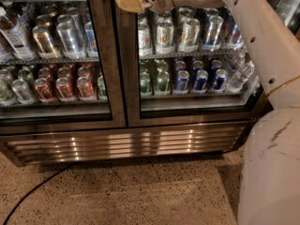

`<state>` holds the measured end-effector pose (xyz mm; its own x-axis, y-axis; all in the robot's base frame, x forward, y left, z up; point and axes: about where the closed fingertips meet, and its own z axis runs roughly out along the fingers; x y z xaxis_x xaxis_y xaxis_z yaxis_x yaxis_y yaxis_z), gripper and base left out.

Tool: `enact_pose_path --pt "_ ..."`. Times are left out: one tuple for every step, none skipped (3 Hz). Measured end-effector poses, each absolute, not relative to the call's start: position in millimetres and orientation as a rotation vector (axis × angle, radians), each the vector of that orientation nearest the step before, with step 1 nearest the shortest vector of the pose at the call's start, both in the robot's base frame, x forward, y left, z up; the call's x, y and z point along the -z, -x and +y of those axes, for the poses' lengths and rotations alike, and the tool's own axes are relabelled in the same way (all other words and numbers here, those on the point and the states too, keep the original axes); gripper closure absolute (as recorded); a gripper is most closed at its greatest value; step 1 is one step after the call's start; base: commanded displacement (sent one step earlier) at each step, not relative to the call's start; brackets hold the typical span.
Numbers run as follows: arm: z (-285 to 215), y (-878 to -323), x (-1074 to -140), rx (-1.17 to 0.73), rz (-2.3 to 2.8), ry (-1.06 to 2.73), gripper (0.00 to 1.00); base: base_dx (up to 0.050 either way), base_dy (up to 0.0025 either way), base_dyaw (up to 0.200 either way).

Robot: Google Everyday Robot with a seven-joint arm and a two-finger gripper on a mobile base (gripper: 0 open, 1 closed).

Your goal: Open right fridge door

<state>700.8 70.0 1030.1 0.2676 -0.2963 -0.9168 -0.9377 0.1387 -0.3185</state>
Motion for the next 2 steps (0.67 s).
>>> enact_pose_path --pt "70.0 -700.8 -1030.0 -0.706 1.253 1.391 0.35 0.0 0.0 0.0" --pt "70.0 -700.8 -1030.0 -0.706 1.253 1.391 0.12 0.0 0.0 0.0"
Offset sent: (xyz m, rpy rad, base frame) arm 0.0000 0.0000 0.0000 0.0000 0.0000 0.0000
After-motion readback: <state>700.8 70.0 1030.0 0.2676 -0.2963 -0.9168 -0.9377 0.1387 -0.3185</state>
